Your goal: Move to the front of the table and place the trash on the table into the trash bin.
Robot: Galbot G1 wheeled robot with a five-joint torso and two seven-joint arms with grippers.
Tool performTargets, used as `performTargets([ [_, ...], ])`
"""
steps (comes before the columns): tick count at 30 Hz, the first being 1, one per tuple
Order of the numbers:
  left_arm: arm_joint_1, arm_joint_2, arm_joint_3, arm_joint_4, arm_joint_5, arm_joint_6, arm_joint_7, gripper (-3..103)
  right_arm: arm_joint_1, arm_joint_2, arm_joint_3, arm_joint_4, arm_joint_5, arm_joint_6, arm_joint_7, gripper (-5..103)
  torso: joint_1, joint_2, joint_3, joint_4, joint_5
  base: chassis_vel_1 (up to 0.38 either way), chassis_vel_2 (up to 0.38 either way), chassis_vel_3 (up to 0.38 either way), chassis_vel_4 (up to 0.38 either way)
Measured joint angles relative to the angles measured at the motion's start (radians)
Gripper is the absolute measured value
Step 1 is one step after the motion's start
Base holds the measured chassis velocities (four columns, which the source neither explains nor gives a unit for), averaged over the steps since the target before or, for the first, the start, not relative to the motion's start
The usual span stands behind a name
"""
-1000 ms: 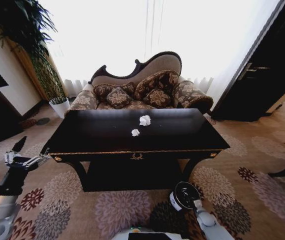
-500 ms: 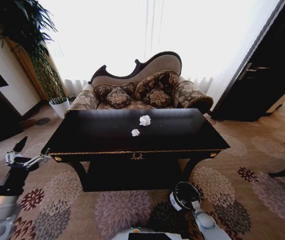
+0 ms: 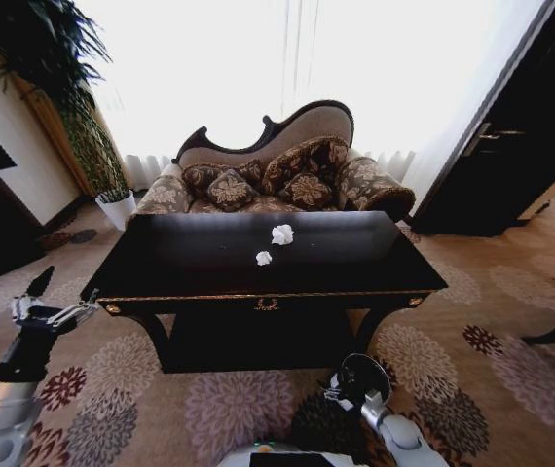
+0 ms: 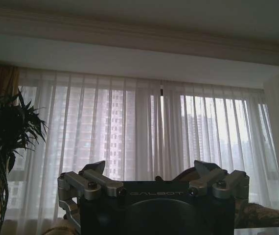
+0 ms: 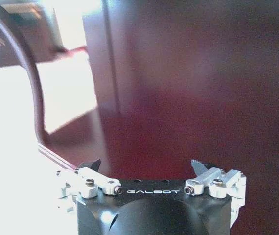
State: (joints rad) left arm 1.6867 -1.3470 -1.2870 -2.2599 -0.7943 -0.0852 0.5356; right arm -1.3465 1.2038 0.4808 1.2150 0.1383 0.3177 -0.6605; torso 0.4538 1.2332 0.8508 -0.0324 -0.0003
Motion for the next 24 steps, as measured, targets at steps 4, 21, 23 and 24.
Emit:
performTargets([
  [4, 0.0, -0.002, 0.001, -0.001, 0.0, 0.0, 0.0, 100, -0.021, -0.001, 0.007, 0.054, 0.07, 0.054, -0.127, 100, 0.0, 0.0, 0.0, 0.0, 0.0001, 0.0, 0.0, 0.0, 0.0],
  [21, -0.003, -0.007, 0.01, 0.001, 0.007, -0.002, 0.0, 100, -0.135, 0.026, 0.06, 0.425, 0.334, 0.112, -0.543, 100, 0.0, 0.0, 0.0, 0.0, 0.0, 0.0, 0.0, 0.0, 0.0],
  [23, -0.002, -0.005, 0.006, 0.003, 0.006, -0.004, 0.0, 100, -0.146, 0.023, 0.066, 0.465, 0.361, 0.122, -0.549, 100, 0.0, 0.0, 0.0, -0.0001, 0.0001, 0.0, 0.0, 0.0, 0.0],
  [24, -0.002, -0.004, 0.006, 0.004, 0.006, -0.005, 0.0, 100, -0.15, 0.021, 0.066, 0.478, 0.373, 0.126, -0.546, 100, 0.0, 0.0, 0.0, 0.0, 0.0001, 0.0, 0.0, 0.0, 0.0],
])
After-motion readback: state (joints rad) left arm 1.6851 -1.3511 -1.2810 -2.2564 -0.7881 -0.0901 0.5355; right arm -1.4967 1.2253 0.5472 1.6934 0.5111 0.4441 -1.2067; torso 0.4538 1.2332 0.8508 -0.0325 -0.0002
